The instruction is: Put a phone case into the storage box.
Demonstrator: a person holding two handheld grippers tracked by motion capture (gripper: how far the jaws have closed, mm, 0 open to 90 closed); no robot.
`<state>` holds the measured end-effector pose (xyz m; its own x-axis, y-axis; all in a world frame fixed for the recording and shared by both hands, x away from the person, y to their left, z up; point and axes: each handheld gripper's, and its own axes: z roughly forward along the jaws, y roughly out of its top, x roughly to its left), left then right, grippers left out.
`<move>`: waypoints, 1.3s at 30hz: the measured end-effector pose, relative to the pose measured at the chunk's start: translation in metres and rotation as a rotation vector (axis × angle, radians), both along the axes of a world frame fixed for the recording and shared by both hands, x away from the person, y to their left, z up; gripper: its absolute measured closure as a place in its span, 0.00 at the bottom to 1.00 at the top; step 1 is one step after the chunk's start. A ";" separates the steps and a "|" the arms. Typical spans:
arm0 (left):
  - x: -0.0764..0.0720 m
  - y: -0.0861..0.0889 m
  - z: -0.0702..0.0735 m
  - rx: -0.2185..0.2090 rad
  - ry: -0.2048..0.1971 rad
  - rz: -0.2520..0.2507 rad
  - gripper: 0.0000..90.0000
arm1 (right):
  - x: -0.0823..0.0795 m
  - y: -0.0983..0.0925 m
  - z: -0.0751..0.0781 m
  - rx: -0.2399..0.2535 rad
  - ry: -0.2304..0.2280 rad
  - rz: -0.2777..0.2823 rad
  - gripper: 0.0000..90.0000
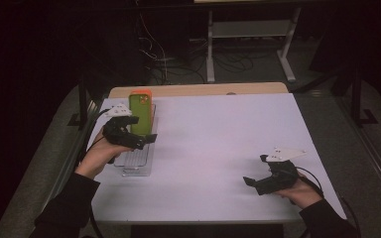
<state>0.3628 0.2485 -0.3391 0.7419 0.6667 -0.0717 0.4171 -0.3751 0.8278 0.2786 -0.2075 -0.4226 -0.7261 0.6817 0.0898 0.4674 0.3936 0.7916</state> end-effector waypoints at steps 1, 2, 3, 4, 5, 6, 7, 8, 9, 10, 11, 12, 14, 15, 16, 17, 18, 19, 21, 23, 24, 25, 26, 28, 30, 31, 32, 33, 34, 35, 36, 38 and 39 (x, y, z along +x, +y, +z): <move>-0.004 0.000 -0.001 0.003 -0.002 -0.008 0.00 | 0.000 0.000 0.000 0.001 0.000 0.000 0.00; -0.007 -0.001 -0.003 0.008 -0.009 -0.018 0.00 | 0.000 0.000 0.000 0.002 -0.002 0.002 0.00; -0.011 -0.001 -0.004 0.008 -0.012 -0.024 0.00 | 0.000 0.000 0.001 0.003 0.001 0.001 0.00; -0.014 -0.001 -0.006 0.007 -0.014 -0.030 0.00 | 0.000 0.000 0.001 0.000 0.000 0.003 0.00; -0.017 0.000 -0.007 0.006 -0.017 -0.036 0.00 | 0.000 0.000 0.001 0.000 -0.002 0.003 0.00; -0.020 0.000 -0.008 0.011 -0.019 -0.042 0.00 | 0.001 -0.001 0.001 0.001 -0.003 0.002 0.00; -0.023 0.000 -0.010 0.014 -0.018 -0.047 0.00 | 0.000 0.000 0.001 0.006 0.000 0.000 0.00; -0.025 0.000 -0.012 0.012 -0.026 -0.052 0.00 | 0.000 0.000 0.001 0.008 0.000 -0.001 0.00; -0.028 0.001 -0.013 0.014 -0.022 -0.056 0.00 | 0.001 -0.001 0.001 0.001 -0.003 0.004 0.00; -0.030 0.001 -0.015 0.015 -0.023 -0.059 0.00 | 0.001 -0.001 0.001 -0.001 -0.004 0.006 0.00; -0.032 0.001 -0.017 0.015 -0.027 -0.063 0.00 | 0.001 0.000 0.001 0.001 -0.003 0.005 0.00; -0.035 0.001 -0.019 0.013 -0.022 -0.066 0.00 | 0.000 0.000 0.002 0.005 -0.001 0.004 0.00; -0.038 0.002 -0.023 0.013 -0.021 -0.075 0.00 | 0.001 0.000 0.003 0.008 -0.010 0.007 0.00; -0.040 0.001 -0.025 0.008 -0.017 -0.075 0.00 | 0.000 0.000 0.003 0.014 -0.005 0.006 0.00; -0.042 0.001 -0.028 0.008 -0.016 -0.080 0.00 | 0.001 0.000 0.003 0.017 -0.011 0.006 0.00; -0.044 0.002 -0.029 0.014 -0.014 -0.086 0.00 | 0.000 0.000 0.004 0.021 -0.008 0.004 0.00; -0.046 0.002 -0.032 0.010 -0.017 -0.087 0.00 | 0.000 0.000 0.005 0.023 -0.010 0.005 0.00; -0.048 0.003 -0.034 0.023 -0.020 -0.093 0.00 | 0.000 0.000 0.005 0.022 -0.015 0.006 0.00; -0.050 0.004 -0.037 0.028 -0.021 -0.105 0.00 | 0.000 0.000 0.006 0.024 -0.023 0.007 0.00; -0.053 0.005 -0.039 0.025 -0.019 -0.107 0.00 | 0.000 0.000 0.006 0.026 -0.026 0.007 0.00; -0.053 0.006 -0.040 0.024 -0.026 -0.113 0.00 | 0.000 0.000 0.006 0.024 -0.024 0.007 0.00; -0.055 0.007 -0.042 0.013 -0.023 -0.111 0.00 | 0.000 0.000 0.006 0.023 -0.024 0.008 0.00; -0.055 0.008 -0.043 0.019 -0.022 -0.117 0.00 | 0.000 0.000 0.006 0.021 -0.024 0.008 0.00; -0.057 0.010 -0.047 0.014 -0.022 -0.124 0.00 | 0.000 0.000 0.007 0.021 -0.022 0.005 0.00; -0.059 0.011 -0.050 0.015 -0.018 -0.128 0.00 | 0.000 0.001 0.007 0.024 -0.026 0.006 0.00; -0.061 0.012 -0.052 0.016 -0.018 -0.132 0.00 | 0.000 0.001 0.007 0.025 -0.025 0.005 0.00; -0.062 0.012 -0.053 0.021 -0.014 -0.137 0.00 | 0.000 0.001 0.007 0.023 -0.023 0.002 0.00; -0.063 0.013 -0.054 0.017 -0.015 -0.139 0.00 | 0.001 0.001 0.007 0.023 -0.025 0.003 0.00; -0.064 0.013 -0.056 0.015 -0.013 -0.137 0.00 | 0.001 0.001 0.007 0.026 -0.026 0.003 0.00; -0.064 0.013 -0.057 0.023 -0.017 -0.136 0.00 | 0.001 0.001 0.007 0.026 -0.027 0.004 0.00; -0.065 0.014 -0.059 0.031 -0.012 -0.131 0.00 | 0.001 0.001 0.007 0.025 -0.032 0.007 0.00; -0.066 0.014 -0.061 0.032 -0.009 -0.133 0.00 | 0.001 0.001 0.008 0.025 -0.030 0.006 0.00; -0.066 0.014 -0.062 0.030 -0.008 -0.135 0.00 | 0.000 0.001 0.008 0.024 -0.031 0.008 0.00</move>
<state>0.2966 0.2625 -0.4007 0.8252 0.5629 -0.0470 0.3551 -0.4523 0.8182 0.2791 -0.2064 -0.4146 -0.7341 0.6738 0.0839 0.4398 0.3776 0.8149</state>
